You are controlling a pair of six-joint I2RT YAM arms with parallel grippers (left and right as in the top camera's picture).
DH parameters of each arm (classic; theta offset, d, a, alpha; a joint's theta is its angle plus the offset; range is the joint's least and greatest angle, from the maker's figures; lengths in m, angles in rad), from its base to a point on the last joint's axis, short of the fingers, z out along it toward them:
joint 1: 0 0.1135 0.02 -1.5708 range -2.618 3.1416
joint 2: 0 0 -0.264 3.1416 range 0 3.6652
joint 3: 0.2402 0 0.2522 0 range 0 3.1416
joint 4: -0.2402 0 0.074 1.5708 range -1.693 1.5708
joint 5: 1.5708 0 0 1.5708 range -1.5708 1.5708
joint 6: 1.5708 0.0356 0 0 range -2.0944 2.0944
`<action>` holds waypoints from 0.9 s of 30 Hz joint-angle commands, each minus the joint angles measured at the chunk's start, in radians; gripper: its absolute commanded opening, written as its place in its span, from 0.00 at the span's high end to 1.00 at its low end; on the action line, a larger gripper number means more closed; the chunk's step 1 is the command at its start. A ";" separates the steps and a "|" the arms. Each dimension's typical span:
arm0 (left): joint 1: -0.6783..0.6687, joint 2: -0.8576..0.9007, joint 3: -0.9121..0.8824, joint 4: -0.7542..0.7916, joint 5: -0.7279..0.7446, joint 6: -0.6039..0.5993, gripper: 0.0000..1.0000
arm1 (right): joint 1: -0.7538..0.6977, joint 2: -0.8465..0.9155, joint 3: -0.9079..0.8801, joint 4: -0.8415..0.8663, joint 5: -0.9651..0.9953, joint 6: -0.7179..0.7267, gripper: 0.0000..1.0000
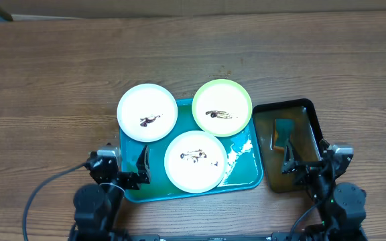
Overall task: Clean dirty plates on tray and stack at the side
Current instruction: 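Grip the rim of the bottom white plate with the left gripper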
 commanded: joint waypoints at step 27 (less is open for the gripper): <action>-0.010 0.982 0.809 -0.603 0.240 0.165 0.00 | -0.004 0.891 0.742 -0.475 -0.058 0.052 0.00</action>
